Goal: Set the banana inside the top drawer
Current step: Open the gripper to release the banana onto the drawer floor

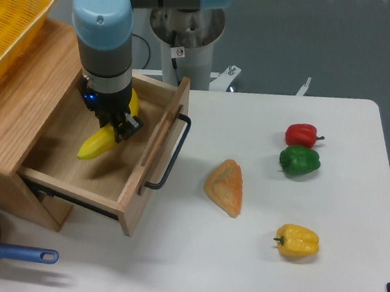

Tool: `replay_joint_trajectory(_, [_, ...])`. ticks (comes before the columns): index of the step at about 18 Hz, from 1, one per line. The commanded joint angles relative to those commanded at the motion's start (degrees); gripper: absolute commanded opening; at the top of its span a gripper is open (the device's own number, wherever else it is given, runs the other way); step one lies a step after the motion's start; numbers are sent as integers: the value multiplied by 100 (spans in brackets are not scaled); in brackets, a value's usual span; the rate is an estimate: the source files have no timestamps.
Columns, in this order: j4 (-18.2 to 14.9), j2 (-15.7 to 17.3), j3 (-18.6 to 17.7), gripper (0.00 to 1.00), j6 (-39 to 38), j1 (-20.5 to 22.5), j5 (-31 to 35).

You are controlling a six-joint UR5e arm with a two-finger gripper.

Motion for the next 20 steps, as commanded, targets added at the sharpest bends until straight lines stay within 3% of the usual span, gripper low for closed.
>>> replay_joint_trajectory(15, [35, -26, 0, 45, 0, -18, 0])
replay_joint_trajectory(20, [44, -18, 9, 59, 26, -44, 9])
